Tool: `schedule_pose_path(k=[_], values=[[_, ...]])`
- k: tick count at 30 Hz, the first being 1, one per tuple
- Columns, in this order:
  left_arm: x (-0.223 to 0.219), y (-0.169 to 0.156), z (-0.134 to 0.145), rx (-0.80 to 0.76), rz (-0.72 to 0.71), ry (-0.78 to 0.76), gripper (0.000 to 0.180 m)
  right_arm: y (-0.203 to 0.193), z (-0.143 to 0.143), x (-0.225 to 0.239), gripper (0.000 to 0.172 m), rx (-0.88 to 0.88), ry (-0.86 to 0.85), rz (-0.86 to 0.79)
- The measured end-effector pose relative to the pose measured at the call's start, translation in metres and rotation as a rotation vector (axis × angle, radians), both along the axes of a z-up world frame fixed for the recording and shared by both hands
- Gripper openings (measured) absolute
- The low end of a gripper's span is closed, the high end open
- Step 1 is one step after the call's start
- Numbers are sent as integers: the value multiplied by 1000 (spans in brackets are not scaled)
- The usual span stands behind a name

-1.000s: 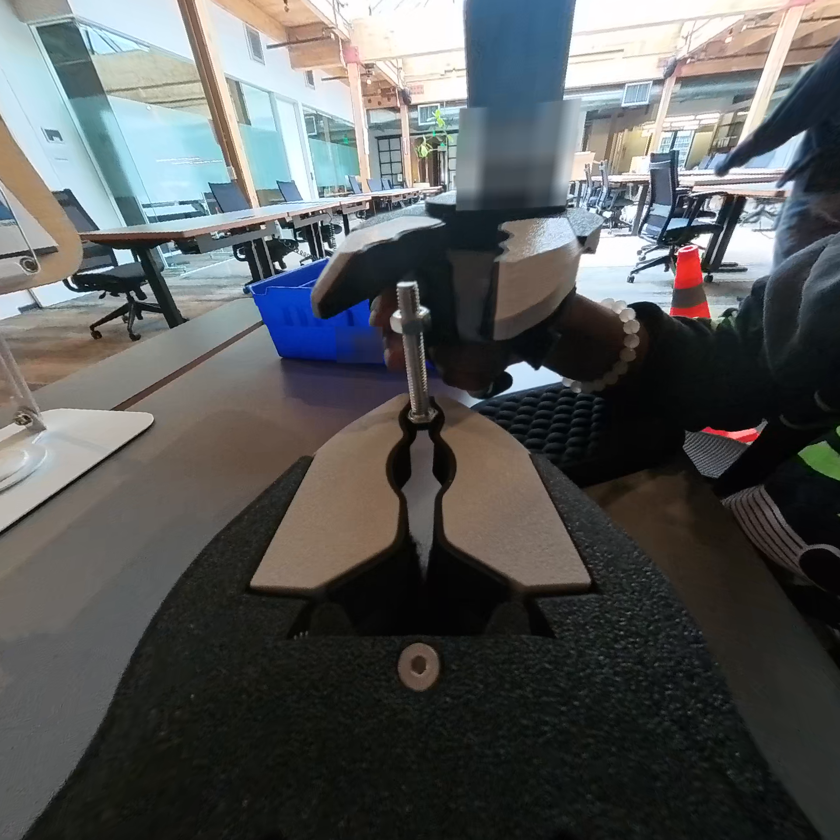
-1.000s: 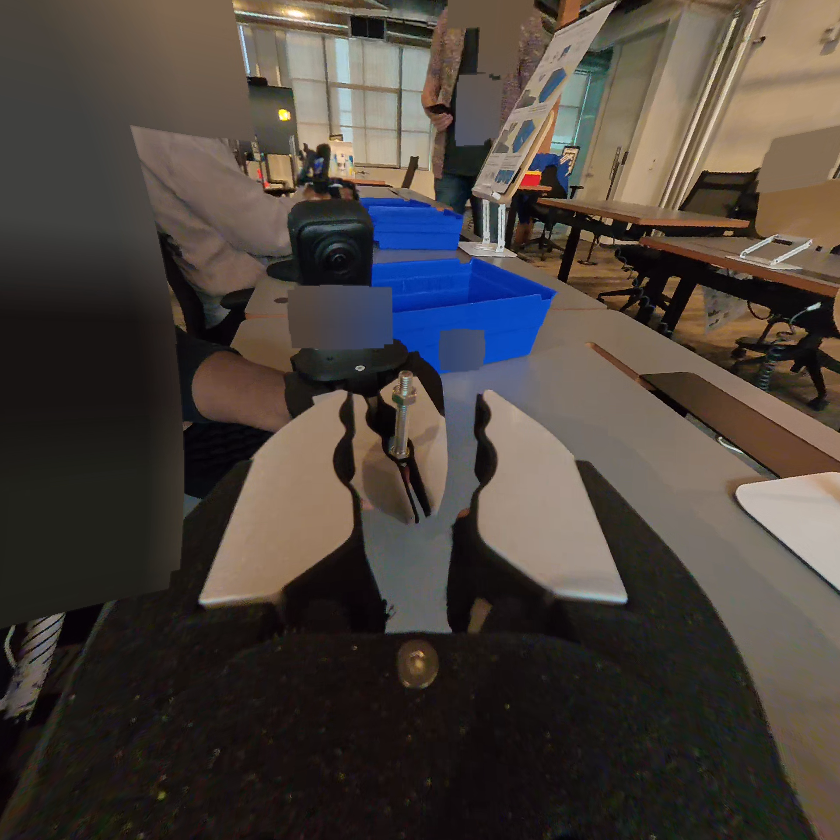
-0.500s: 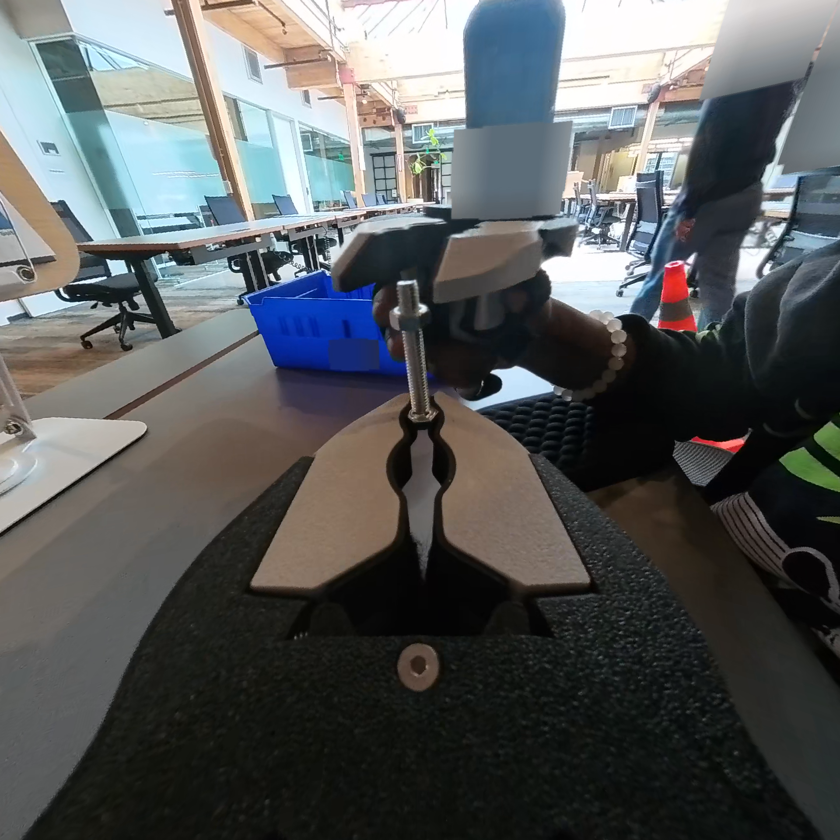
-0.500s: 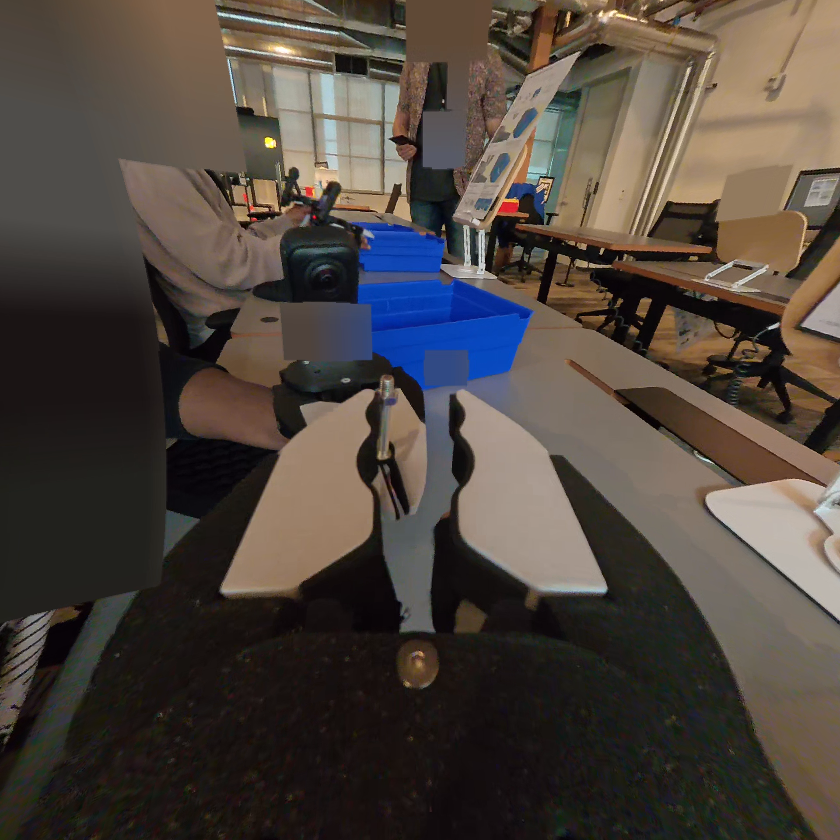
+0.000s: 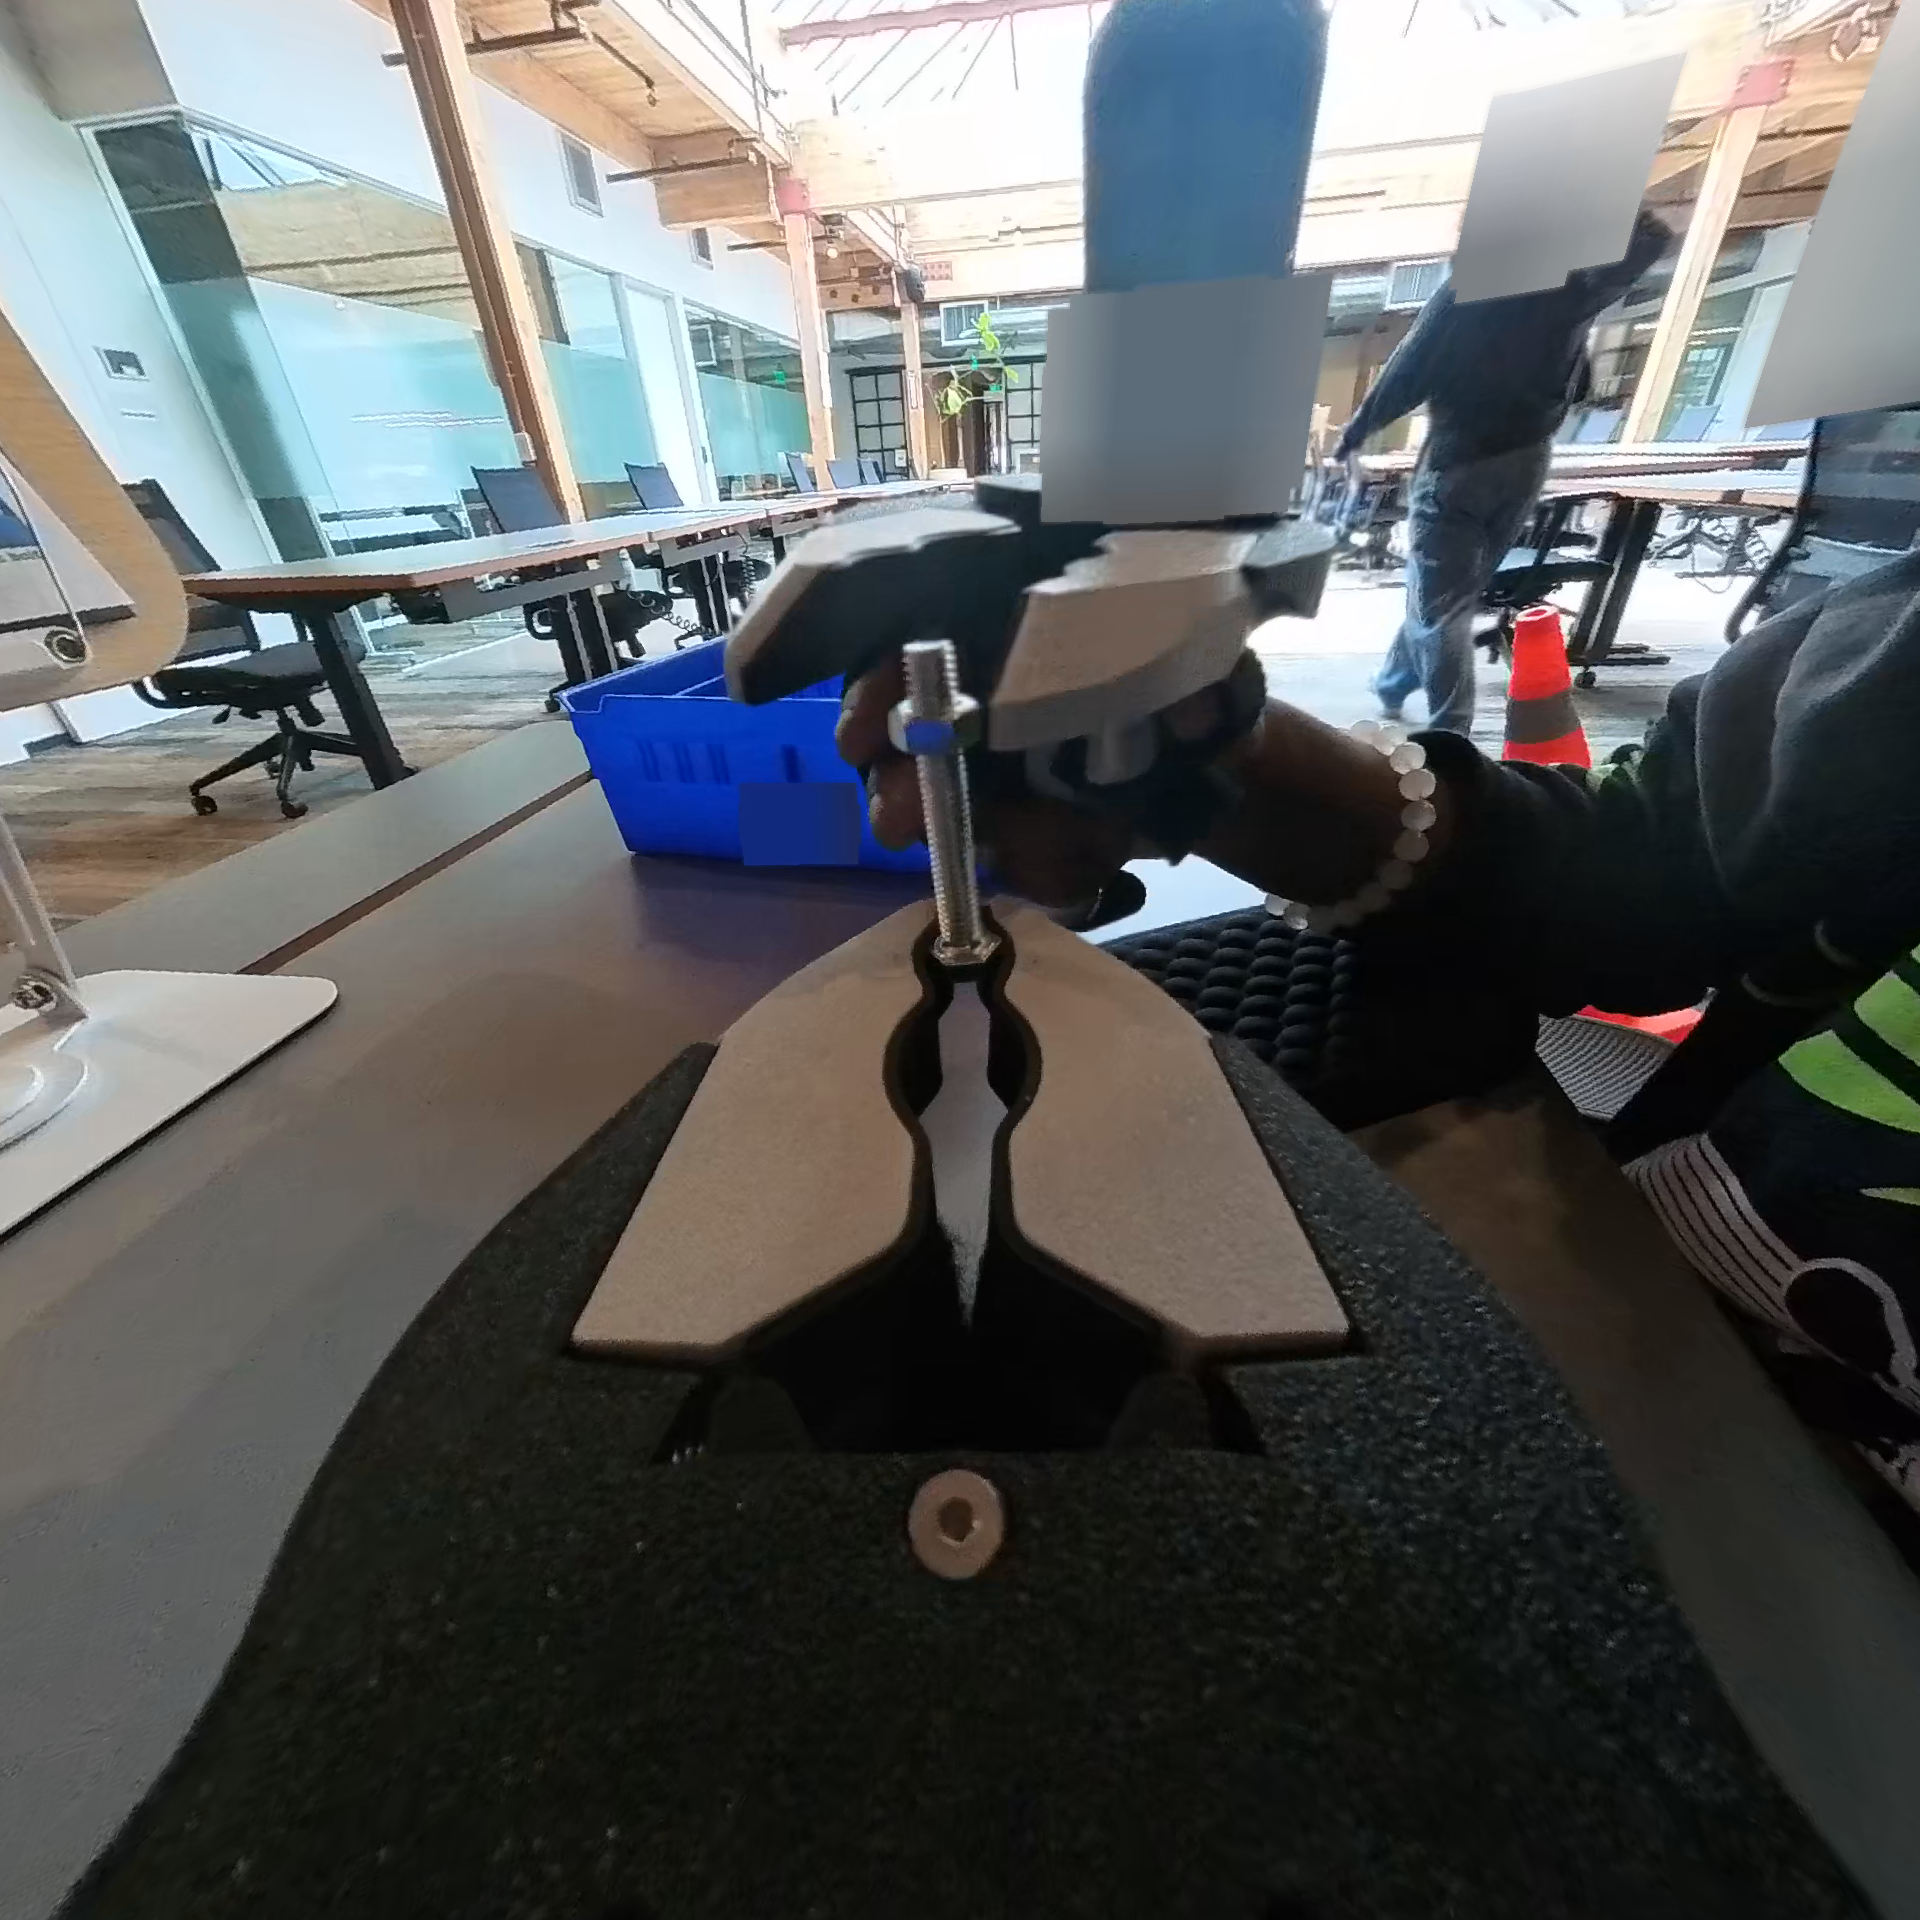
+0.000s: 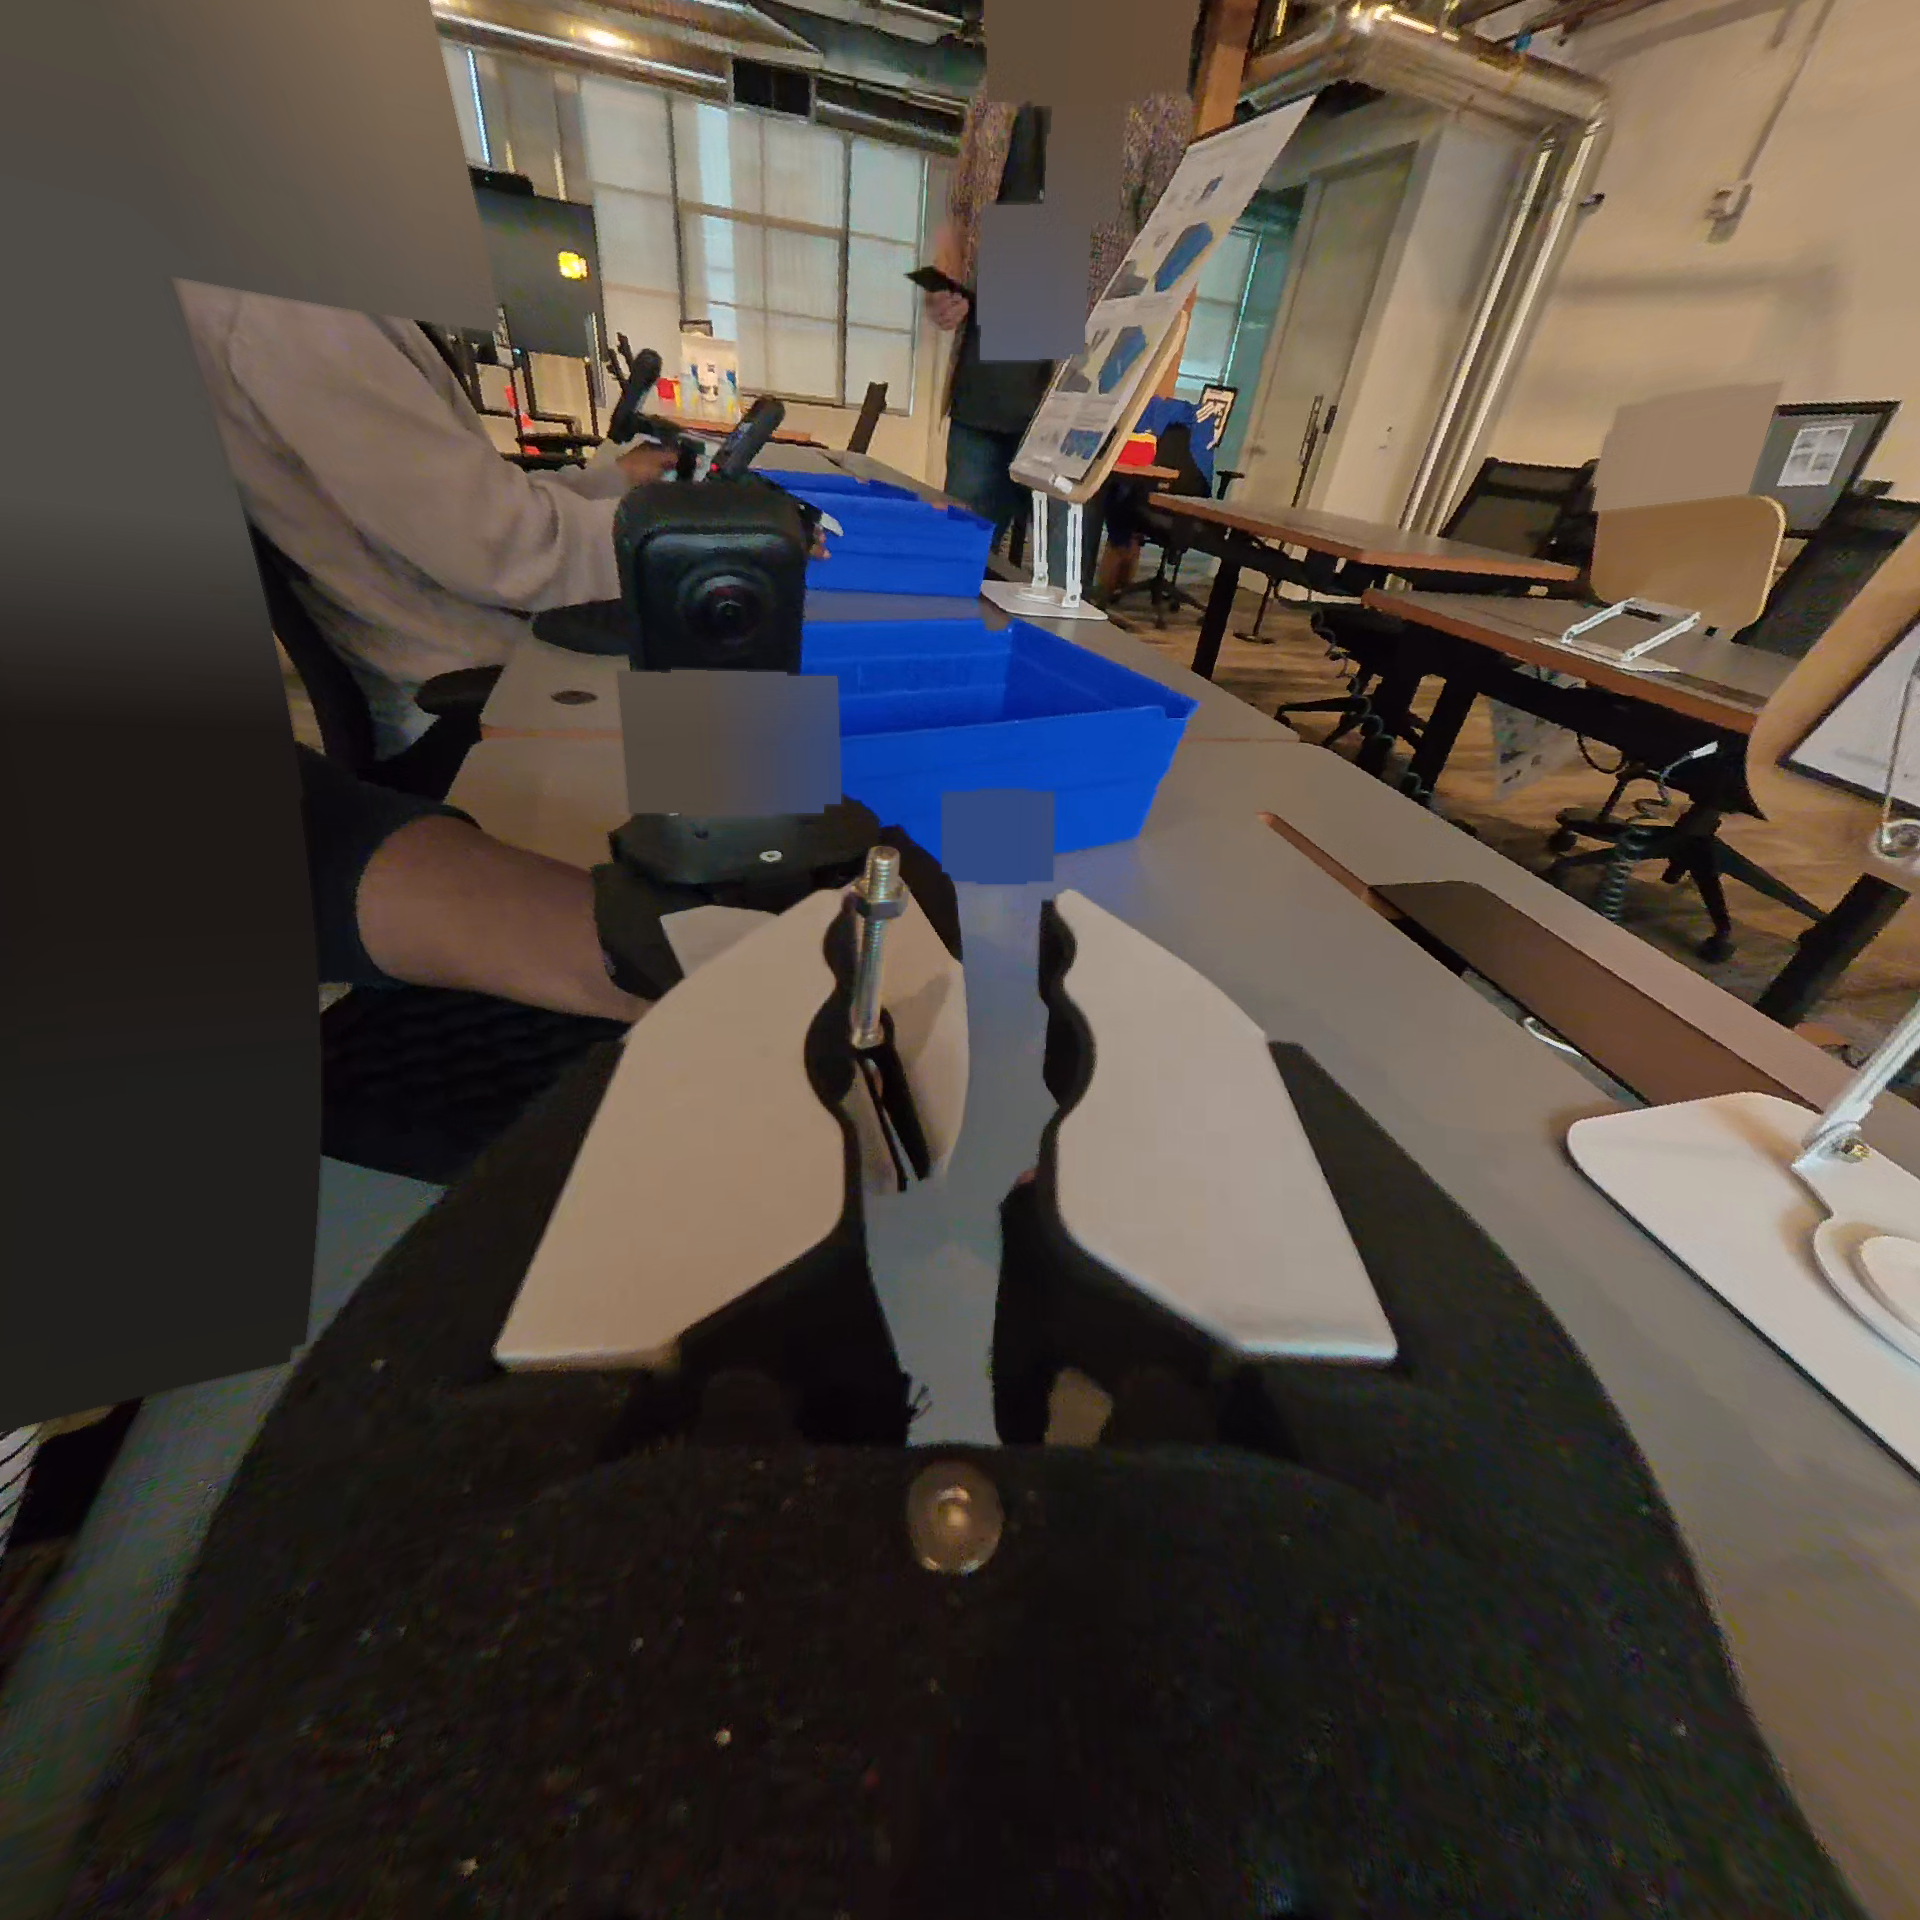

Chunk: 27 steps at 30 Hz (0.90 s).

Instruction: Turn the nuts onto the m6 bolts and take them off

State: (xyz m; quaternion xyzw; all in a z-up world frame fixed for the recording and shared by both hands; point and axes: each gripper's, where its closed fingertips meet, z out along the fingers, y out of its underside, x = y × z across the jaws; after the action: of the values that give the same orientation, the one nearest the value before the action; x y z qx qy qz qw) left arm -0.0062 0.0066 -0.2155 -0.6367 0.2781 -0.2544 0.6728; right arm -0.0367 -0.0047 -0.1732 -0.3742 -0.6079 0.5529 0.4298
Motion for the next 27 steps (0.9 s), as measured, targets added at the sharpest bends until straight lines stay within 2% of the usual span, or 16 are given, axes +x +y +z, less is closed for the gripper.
schedule_pose_path(k=[3, 5, 9, 10, 13, 14, 16, 19, 21, 23, 24, 27], values=[[-1, 0, 2, 5, -1, -8, 4, 8, 4, 3, 15, -20, 20, -21], [-2, 1, 1, 1, 6, -8, 4, 7, 5, 4, 17, -25, 24, -10], [-1, 1, 0, 1, 5, 3, 4, -2, 0, -1, 40, 3, -2, 1], [0, 0, 0, 3, 5, 5, 4, -2, -1, -2, 39, 11, -6, -4], [-2, 0, 2, 7, 3, -8, 4, 4, 2, 1, 17, -10, 9, -20], [-3, 0, 2, 8, 5, -10, 4, 6, 3, 2, 16, -12, 19, -24], [-3, 1, 2, 6, 9, -8, 4, 5, 6, 3, 19, -18, 27, -14], [-1, 1, 0, 2, 4, -1, 4, -2, 3, 0, 33, 2, 14, -1], [0, 0, 0, 4, 2, 1, 4, -2, 1, 0, 31, 14, 9, -6], [-2, 0, 1, 6, 3, -7, 4, 4, 4, 2, 16, -6, 19, -23], [-2, 0, 2, 6, 5, -10, 4, 6, 5, 3, 15, -9, 25, -27], [-2, 1, 1, 3, 8, -7, 4, 0, 7, 4, 23, -12, 34, -2]])
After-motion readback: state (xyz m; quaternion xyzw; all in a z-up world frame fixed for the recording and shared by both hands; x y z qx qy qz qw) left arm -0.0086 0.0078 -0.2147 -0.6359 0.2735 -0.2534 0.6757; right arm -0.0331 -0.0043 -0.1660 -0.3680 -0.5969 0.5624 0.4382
